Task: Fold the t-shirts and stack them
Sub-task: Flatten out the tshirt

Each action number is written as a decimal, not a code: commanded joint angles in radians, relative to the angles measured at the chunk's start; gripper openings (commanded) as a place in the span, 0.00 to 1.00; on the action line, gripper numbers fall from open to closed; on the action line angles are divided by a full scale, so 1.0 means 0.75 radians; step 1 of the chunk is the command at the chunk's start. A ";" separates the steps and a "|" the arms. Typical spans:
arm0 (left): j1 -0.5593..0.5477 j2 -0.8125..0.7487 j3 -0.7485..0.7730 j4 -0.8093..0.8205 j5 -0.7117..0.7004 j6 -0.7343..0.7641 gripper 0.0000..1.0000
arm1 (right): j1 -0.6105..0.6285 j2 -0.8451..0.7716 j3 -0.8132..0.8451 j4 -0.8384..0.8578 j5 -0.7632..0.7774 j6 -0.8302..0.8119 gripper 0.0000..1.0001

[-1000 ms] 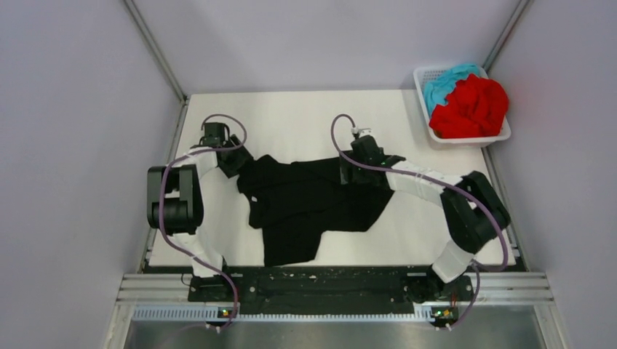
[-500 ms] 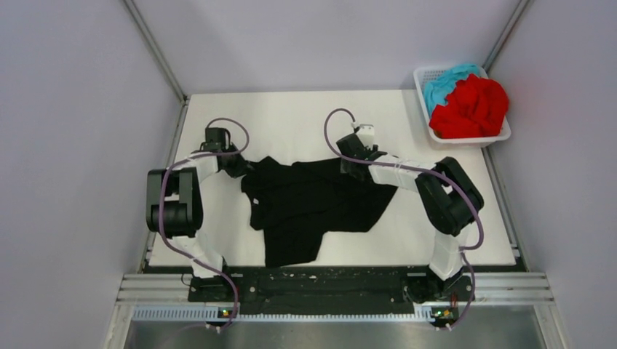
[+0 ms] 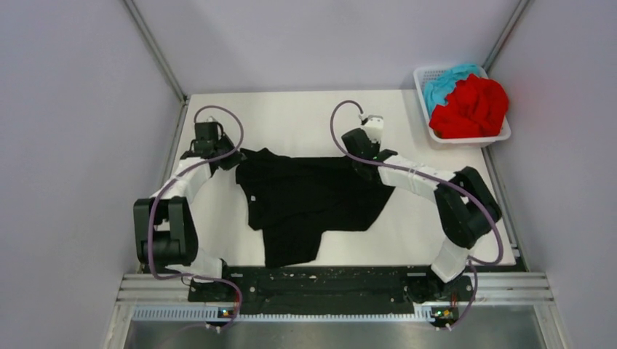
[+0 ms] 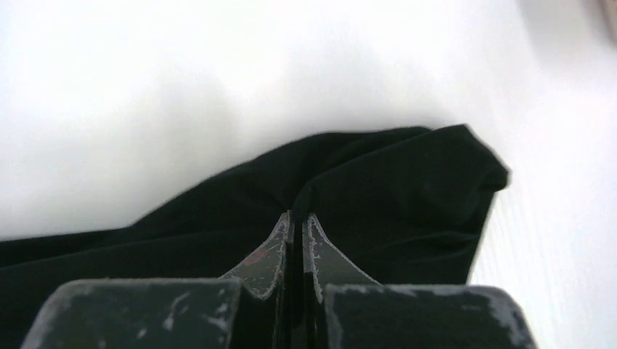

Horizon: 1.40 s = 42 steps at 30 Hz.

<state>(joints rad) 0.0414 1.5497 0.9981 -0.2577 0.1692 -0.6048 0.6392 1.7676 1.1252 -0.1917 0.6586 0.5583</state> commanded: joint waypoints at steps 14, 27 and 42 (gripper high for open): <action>0.003 -0.753 0.268 0.193 -0.049 0.094 0.00 | -0.097 -0.780 0.274 -0.249 -0.598 -0.468 0.00; 0.005 -0.146 1.131 0.172 -0.071 0.202 0.00 | -0.402 -0.353 0.926 -0.203 -1.024 -0.670 0.00; 0.008 0.143 1.539 0.417 0.146 0.203 0.00 | -0.528 -0.103 1.318 -0.153 -1.081 -0.910 0.00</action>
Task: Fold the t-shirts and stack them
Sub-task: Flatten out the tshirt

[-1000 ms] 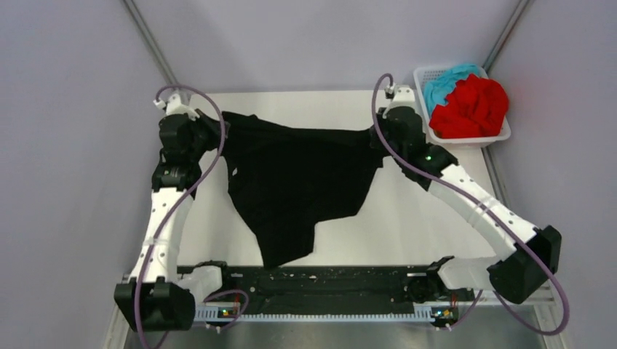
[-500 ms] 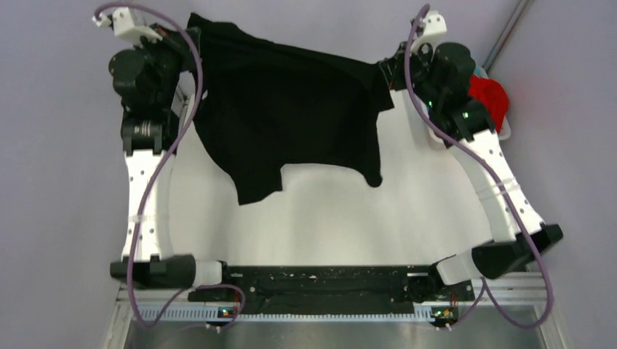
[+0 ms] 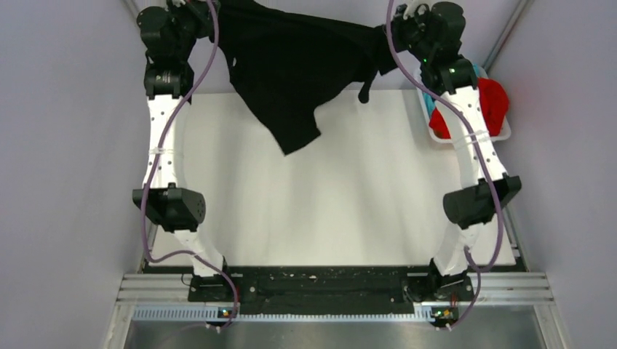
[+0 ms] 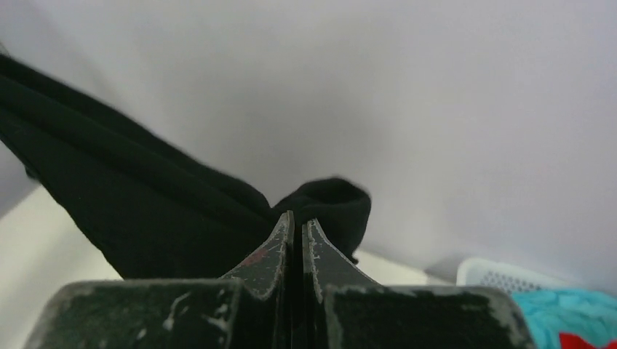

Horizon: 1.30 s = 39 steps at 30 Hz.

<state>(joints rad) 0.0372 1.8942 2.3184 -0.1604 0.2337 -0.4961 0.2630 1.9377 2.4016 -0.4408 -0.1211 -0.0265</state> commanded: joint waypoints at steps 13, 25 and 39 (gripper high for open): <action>-0.210 -1.545 -2.383 0.053 -0.189 -0.121 0.00 | 0.054 -1.034 -1.840 0.011 -0.045 0.267 0.33; -0.212 -1.885 -2.376 -0.282 -0.424 -0.300 0.99 | 0.086 -1.106 -1.998 -0.217 0.328 0.626 0.99; -0.214 -0.947 -2.224 0.176 0.009 -0.263 0.99 | -0.031 -1.132 -2.302 -0.150 0.399 0.931 0.94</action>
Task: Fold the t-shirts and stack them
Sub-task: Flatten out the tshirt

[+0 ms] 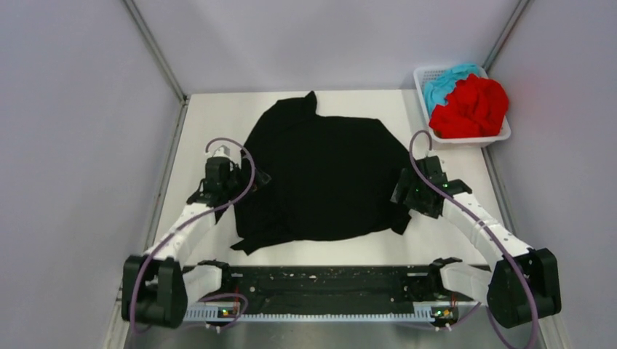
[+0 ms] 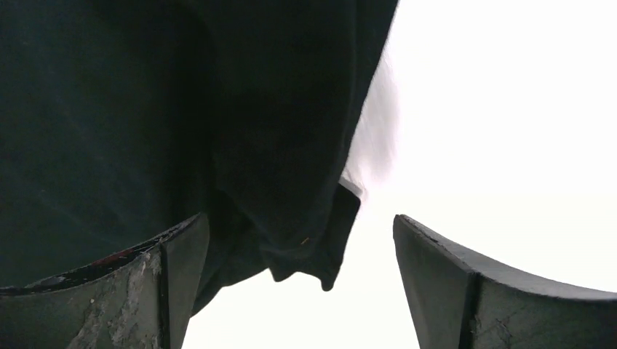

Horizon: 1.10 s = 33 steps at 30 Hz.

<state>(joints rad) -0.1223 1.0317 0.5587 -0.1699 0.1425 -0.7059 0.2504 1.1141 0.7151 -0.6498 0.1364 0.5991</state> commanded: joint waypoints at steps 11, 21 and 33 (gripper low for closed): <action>0.014 0.770 0.320 0.278 0.140 0.031 0.99 | -0.034 0.341 -0.069 0.636 0.140 0.011 0.60; 0.063 0.941 0.504 0.116 0.037 0.078 0.99 | -0.036 0.191 0.308 -0.043 0.118 -0.115 0.00; 0.073 0.926 0.551 0.013 -0.066 0.123 0.99 | -0.056 0.039 0.435 -0.541 -0.123 -0.171 0.00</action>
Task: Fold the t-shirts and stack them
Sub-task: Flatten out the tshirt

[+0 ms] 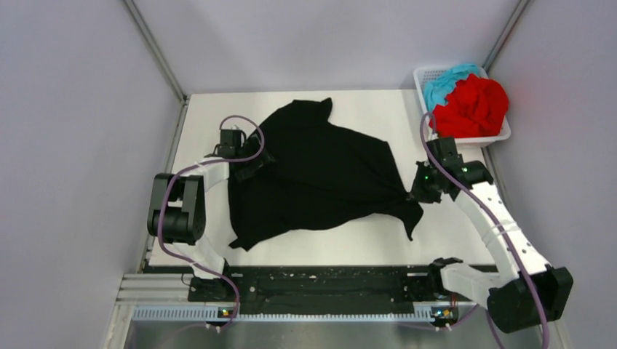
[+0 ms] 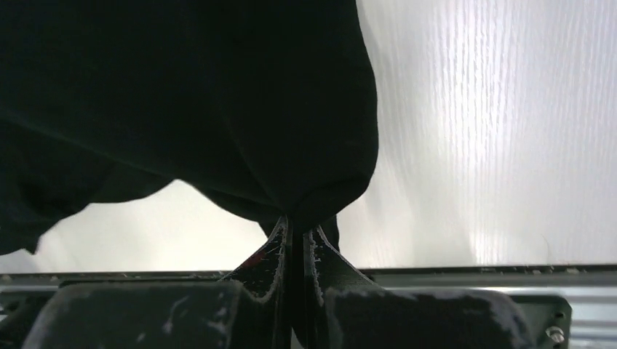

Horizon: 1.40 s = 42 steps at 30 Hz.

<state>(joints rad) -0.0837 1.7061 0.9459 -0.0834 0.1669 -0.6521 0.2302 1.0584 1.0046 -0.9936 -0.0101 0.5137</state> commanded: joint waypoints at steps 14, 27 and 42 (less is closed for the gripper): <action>0.052 0.582 0.784 -0.286 -0.097 0.017 0.99 | -0.274 1.027 0.607 0.418 0.197 -0.174 0.63; 0.054 0.176 0.712 -0.364 -0.123 0.141 0.99 | -0.168 0.405 0.105 0.524 0.197 -0.304 0.99; 0.054 -0.827 -0.357 -0.665 -0.435 -0.138 0.99 | -0.162 0.042 -0.285 0.893 -0.110 -0.238 0.99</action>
<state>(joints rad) -0.0456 1.1446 0.7982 -0.4934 -0.1158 -0.6849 0.1047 1.0714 0.7834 -0.3847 -0.0456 0.3294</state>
